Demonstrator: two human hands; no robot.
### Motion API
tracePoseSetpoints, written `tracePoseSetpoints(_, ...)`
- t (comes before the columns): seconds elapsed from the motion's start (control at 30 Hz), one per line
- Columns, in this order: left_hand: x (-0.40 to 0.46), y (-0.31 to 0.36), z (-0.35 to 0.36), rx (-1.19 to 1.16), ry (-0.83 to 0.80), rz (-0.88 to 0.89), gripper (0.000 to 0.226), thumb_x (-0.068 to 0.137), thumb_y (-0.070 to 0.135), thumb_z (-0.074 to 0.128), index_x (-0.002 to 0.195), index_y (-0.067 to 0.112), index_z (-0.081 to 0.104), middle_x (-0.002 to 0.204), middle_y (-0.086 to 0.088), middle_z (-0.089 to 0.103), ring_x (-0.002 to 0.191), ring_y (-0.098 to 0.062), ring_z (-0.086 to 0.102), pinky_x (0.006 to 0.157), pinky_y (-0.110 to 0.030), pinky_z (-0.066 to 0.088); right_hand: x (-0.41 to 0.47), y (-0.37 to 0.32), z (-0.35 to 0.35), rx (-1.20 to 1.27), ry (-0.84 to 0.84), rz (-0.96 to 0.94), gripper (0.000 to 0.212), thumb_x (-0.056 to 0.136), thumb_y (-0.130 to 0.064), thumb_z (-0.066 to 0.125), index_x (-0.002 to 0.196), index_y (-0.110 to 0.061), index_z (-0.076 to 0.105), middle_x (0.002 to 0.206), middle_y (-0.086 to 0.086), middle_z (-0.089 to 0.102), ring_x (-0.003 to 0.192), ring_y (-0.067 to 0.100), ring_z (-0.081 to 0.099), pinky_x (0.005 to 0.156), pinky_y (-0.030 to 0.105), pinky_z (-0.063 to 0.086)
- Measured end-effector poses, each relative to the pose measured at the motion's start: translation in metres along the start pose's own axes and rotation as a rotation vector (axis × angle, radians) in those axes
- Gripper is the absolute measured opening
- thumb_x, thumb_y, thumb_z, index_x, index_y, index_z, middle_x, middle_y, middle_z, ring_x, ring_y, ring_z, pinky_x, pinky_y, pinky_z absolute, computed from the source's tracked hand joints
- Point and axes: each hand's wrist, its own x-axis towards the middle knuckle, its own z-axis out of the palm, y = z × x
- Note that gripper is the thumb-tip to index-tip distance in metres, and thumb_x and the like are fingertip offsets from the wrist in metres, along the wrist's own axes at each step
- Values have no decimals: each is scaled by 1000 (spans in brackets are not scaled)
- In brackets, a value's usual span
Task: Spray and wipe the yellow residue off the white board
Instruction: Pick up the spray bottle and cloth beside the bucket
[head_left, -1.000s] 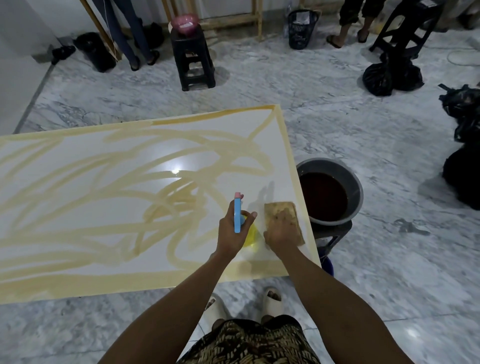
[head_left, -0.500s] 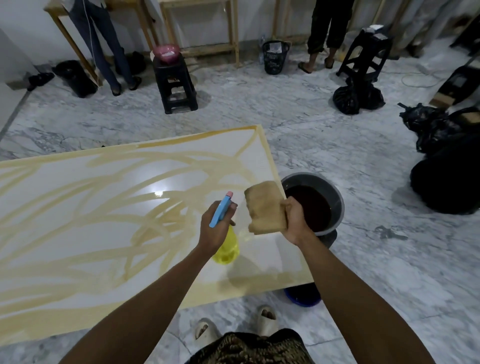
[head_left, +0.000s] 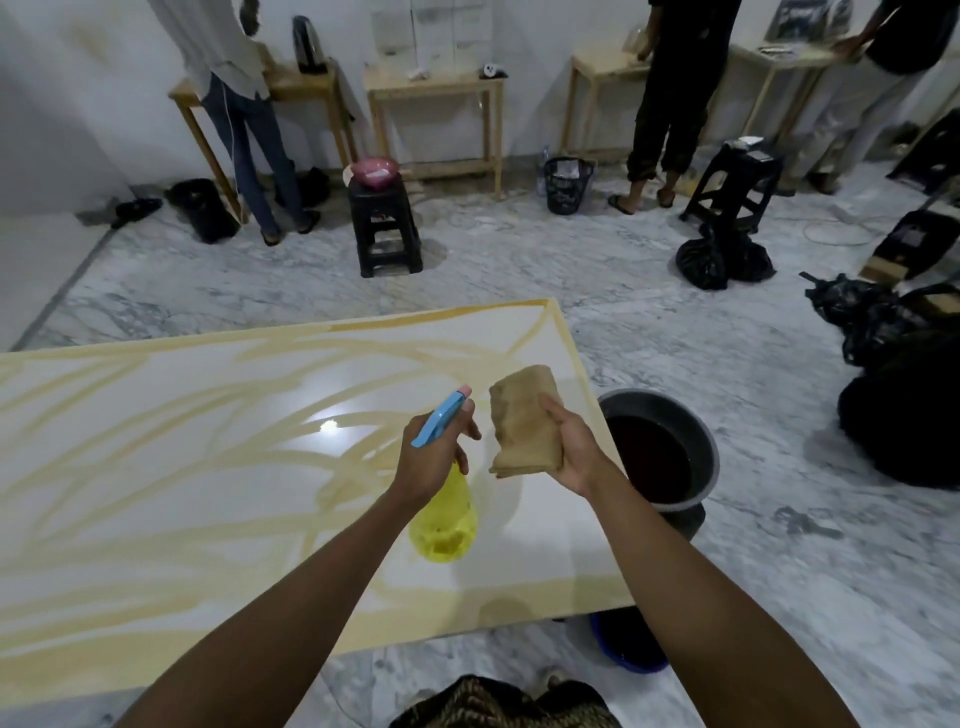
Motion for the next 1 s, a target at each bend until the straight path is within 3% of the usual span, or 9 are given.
tracePoseSetpoints(0.07,-1,0,-9,47,-32,-35,27,107,35,60,123,20,76,82,-11,74,46,-20,59,48,-26,50,0,2,16,-2,-20,-29,52,100,-45,50,134,-6,58,131,22,64,112,37,63,95,51,53)
tracePoseSetpoints(0.13,-2,3,-20,123,-61,-79,43,105,48,59,89,14,79,82,-8,78,47,-26,62,50,-30,52,1,3,30,-7,-40,-62,54,100,-49,46,132,-8,61,133,23,62,110,37,61,97,52,50)
tracePoseSetpoints(0.2,-1,5,-31,203,-82,-90,60,105,55,57,72,6,71,82,-6,79,46,-29,64,53,-30,54,5,4,41,-19,-43,-80,58,99,-53,45,132,-9,62,135,23,60,112,36,60,103,55,45)
tracePoseSetpoints(0.37,8,5,-50,288,-87,-58,65,105,58,54,66,8,66,71,-10,75,42,-26,62,58,-32,55,12,9,59,-39,-52,-109,58,100,-55,42,133,-11,62,133,20,63,114,36,61,102,54,46)
tracePoseSetpoints(0.5,28,4,-54,305,-119,-109,73,103,60,55,69,-3,69,61,-20,68,41,-24,59,55,-31,52,21,8,65,-35,-34,-116,55,102,-53,40,131,-12,63,131,18,65,114,35,62,106,54,43)
tracePoseSetpoints(0.6,41,6,-45,302,-158,-149,69,102,58,59,61,4,63,56,-18,64,41,-23,57,52,-29,52,32,1,61,-33,-34,-111,56,102,-53,38,134,-12,61,133,16,64,124,36,59,109,56,42)
tracePoseSetpoints(0.83,91,2,-12,247,-159,-195,68,104,57,56,78,-5,72,77,-17,77,46,-27,67,55,-30,57,74,-28,32,-2,0,-69,60,96,-51,56,139,-9,54,133,23,62,126,45,55,104,66,42)
tracePoseSetpoints(1.0,134,-8,21,159,-229,-260,69,105,53,58,79,-11,67,81,-27,72,53,-32,63,60,-38,58,108,-41,-15,2,122,78,57,101,-51,45,137,-8,54,125,20,68,113,37,66,86,48,58)
